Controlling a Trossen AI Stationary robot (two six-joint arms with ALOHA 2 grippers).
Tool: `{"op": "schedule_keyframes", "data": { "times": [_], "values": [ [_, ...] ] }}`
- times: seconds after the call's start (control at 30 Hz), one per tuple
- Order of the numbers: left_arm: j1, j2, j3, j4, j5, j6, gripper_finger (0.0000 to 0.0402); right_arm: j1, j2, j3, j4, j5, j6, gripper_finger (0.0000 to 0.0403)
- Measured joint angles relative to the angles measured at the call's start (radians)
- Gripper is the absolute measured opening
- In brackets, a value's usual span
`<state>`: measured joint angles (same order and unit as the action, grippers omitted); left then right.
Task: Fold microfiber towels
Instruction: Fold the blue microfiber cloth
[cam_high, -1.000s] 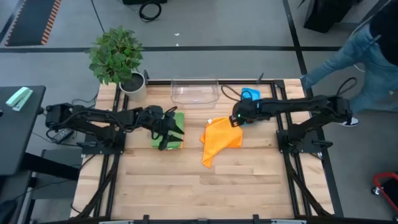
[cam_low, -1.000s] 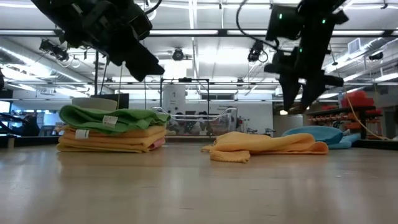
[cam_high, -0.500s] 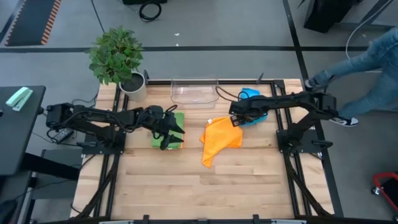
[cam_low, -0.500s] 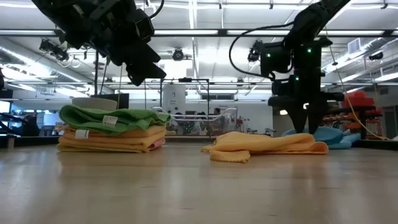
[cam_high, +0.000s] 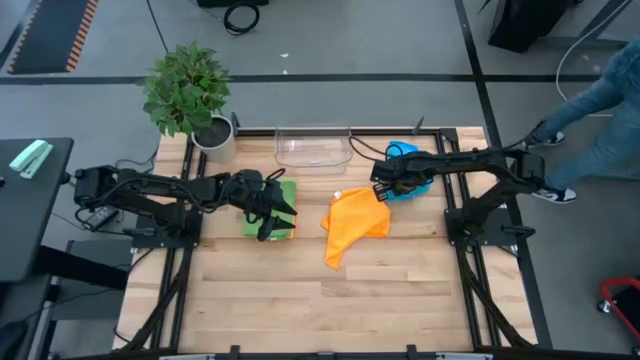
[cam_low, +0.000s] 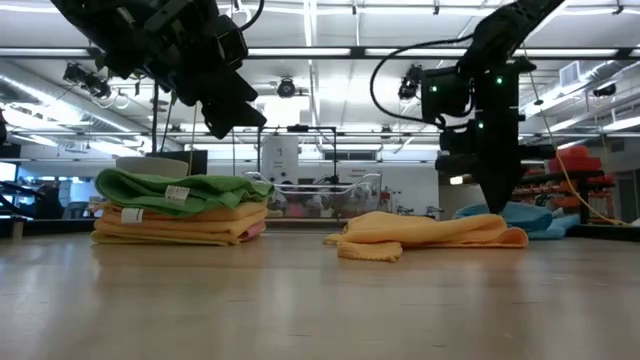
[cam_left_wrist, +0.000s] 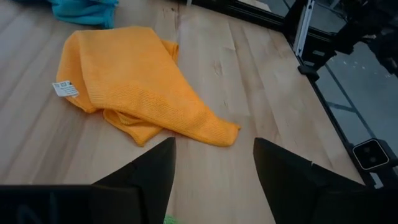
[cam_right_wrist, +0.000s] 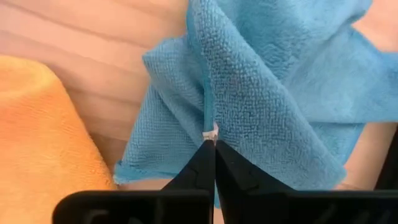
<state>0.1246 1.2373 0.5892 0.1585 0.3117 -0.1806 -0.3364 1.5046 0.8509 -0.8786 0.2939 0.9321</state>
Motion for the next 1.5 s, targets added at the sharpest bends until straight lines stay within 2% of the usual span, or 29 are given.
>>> {"op": "schedule_keyframes", "data": {
  "times": [0.17,0.33,0.43,0.6,0.67,0.73,0.93,1.07,1.23,1.5],
  "values": [
    [0.0,0.0,0.0,0.0,0.001,0.001,0.0216,-0.013,-0.101,0.042,-0.035,-0.083,-0.023,0.0004],
    [-0.001,0.0,0.014,0.0,0.001,0.049,0.0219,0.057,-0.244,0.178,-0.048,-0.226,-0.036,0.0002],
    [-0.02,0.0,0.063,0.003,0.0,0.183,0.0221,0.133,-0.313,0.281,-0.068,-0.299,0.0,0.0002],
    [-0.085,0.013,0.188,0.018,-0.013,0.503,0.0219,0.321,-0.37,0.436,-0.065,-0.391,0.074,0.0001],
    [-0.108,0.04,0.242,0.016,-0.076,0.585,0.0218,0.403,-0.371,0.489,-0.065,-0.387,0.105,0.0001],
    [-0.119,0.088,0.302,0.043,-0.143,0.598,0.0218,0.477,-0.367,0.531,-0.065,-0.346,0.139,0.0001],
    [-0.143,0.286,0.486,0.085,-0.2,0.409,0.0223,0.579,-0.349,0.607,-0.072,-0.183,0.243,0.0],
    [-0.195,0.393,0.557,0.057,-0.222,0.376,0.022,0.58,-0.347,0.612,-0.086,-0.143,0.267,0.0],
    [-0.263,0.459,0.57,0.047,-0.42,0.376,0.0207,0.538,-0.347,0.613,-0.139,-0.126,0.262,0.0],
    [-0.314,0.581,0.57,0.109,-0.6,0.299,0.0206,0.464,-0.347,0.613,-0.172,-0.126,0.174,0.0]
  ]
}}
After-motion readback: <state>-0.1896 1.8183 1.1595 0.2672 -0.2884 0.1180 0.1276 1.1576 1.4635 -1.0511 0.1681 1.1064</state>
